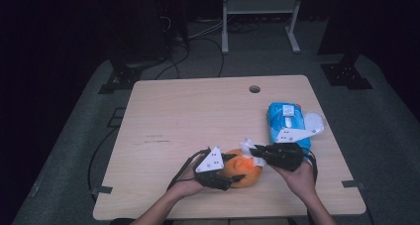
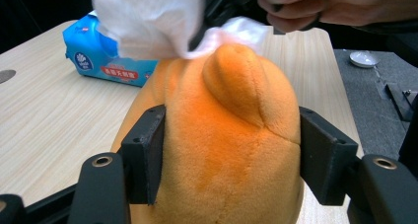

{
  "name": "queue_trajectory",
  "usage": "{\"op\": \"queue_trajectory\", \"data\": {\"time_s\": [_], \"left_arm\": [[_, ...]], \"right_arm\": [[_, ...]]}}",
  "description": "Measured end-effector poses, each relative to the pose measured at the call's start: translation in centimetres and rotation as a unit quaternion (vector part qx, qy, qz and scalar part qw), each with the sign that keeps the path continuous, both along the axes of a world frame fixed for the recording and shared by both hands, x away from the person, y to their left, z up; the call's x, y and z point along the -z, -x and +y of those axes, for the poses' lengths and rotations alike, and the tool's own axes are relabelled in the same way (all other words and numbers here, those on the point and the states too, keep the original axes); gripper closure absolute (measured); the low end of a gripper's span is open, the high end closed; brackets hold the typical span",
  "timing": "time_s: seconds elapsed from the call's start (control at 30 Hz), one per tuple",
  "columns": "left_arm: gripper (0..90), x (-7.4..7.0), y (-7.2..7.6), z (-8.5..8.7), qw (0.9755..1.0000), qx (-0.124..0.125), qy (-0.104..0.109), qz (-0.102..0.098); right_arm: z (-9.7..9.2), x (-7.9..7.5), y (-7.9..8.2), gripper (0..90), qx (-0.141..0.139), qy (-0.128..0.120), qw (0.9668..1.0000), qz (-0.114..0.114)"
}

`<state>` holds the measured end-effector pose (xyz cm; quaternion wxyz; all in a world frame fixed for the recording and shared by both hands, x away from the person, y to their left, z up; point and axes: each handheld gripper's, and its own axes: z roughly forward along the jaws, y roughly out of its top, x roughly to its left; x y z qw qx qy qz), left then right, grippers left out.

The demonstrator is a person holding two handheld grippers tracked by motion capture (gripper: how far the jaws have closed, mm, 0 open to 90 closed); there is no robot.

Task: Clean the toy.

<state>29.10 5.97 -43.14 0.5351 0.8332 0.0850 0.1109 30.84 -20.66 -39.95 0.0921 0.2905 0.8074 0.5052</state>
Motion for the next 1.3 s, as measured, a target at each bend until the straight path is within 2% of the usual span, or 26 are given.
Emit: {"op": "queue_trajectory", "data": {"time_s": [0.1,0.23,0.3,0.37,0.4,0.43,0.47,0.5,0.6,0.7,0.77,0.8,0.83,0.9,0.93,1.1,1.2,1.23,1.3], "left_arm": [[35.1,0.1,-0.1,0.1,1.0,-0.001,0.005,0.002],[34.6,0.1,-0.1,0.0,1.0,0.0,0.006,0.003],[34.5,0.1,-0.1,0.1,1.0,0.003,0.004,0.002],[34.1,0.2,0.2,-0.1,0.9999,0.01,0.0,-0.007],[34.0,0.2,0.2,-0.1,0.9999,0.01,0.0,-0.007],[34.0,0.3,0.4,-0.3,0.9998,0.014,-0.004,-0.014],[33.8,0.3,0.6,-0.5,0.9996,0.018,-0.009,-0.022],[33.8,0.3,0.7,-0.5,0.9995,0.02,-0.012,-0.024],[34.1,0.4,0.8,-0.6,0.9994,0.021,-0.011,-0.025],[34.4,0.3,0.7,-0.5,0.9993,0.02,-0.015,-0.026],[34.6,0.3,0.5,-0.3,0.9996,0.017,-0.01,-0.021],[34.6,0.3,0.5,-0.3,0.9996,0.017,-0.01,-0.021],[34.7,0.2,0.3,-0.1,0.9997,0.014,-0.008,-0.018],[34.7,0.2,-0.2,0.4,0.9999,0.009,0.002,-0.005],[34.7,0.2,-0.2,0.4,0.9999,0.009,0.002,-0.005],[34.7,0.2,-1.1,1.5,0.9996,-0.008,0.019,0.019],[34.6,0.2,-1.4,1.8,0.9992,-0.018,0.026,0.025],[34.6,0.1,-1.9,2.3,0.9982,-0.028,0.036,0.038],[34.6,0.2,-2.1,2.5,0.9977,-0.033,0.041,0.043]], "right_arm": [[-1.4,0.6,-0.4,81.3,0.015,-0.002,0.9998,0.016],[-0.9,0.2,0.0,81.4,0.007,0.002,0.9999,0.011],[0.0,-0.2,0.4,81.4,-0.007,0.0,1.0,0.005],[1.4,-0.9,1.2,81.3,-0.039,-0.016,0.9991,-0.002],[1.4,-0.9,1.2,81.3,-0.039,-0.016,0.9991,-0.002],[1.9,-1.1,1.4,81.3,-0.05,-0.021,0.9985,-0.003],[2.7,-1.3,1.6,81.3,-0.059,-0.013,0.9981,-0.01],[2.9,-1.2,1.6,81.3,-0.059,-0.007,0.9982,-0.011],[2.6,-0.9,1.3,81.3,-0.055,-0.01,0.9984,-0.004],[1.0,0.0,0.1,81.3,-0.025,-0.011,0.9996,0.01],[0.1,0.4,-0.3,81.3,-0.007,-0.005,0.9999,0.014],[0.1,0.4,-0.3,81.3,-0.007,-0.005,0.9999,0.014],[-1.0,1.0,-0.8,81.3,0.01,-0.005,0.9996,0.027],[-1.8,1.3,-1.1,81.3,0.019,-0.009,0.9991,0.036],[-2.0,1.4,-1.1,81.3,0.022,-0.009,0.999,0.039],[-2.4,1.3,-1.1,81.4,0.028,-0.009,0.9988,0.04],[-2.3,1.2,-1.0,81.4,0.025,-0.009,0.9989,0.04],[-2.2,1.1,-1.0,81.4,0.021,-0.01,0.9989,0.041],[-2.0,1.1,-1.0,81.4,0.016,-0.015,0.9989,0.043]]}}
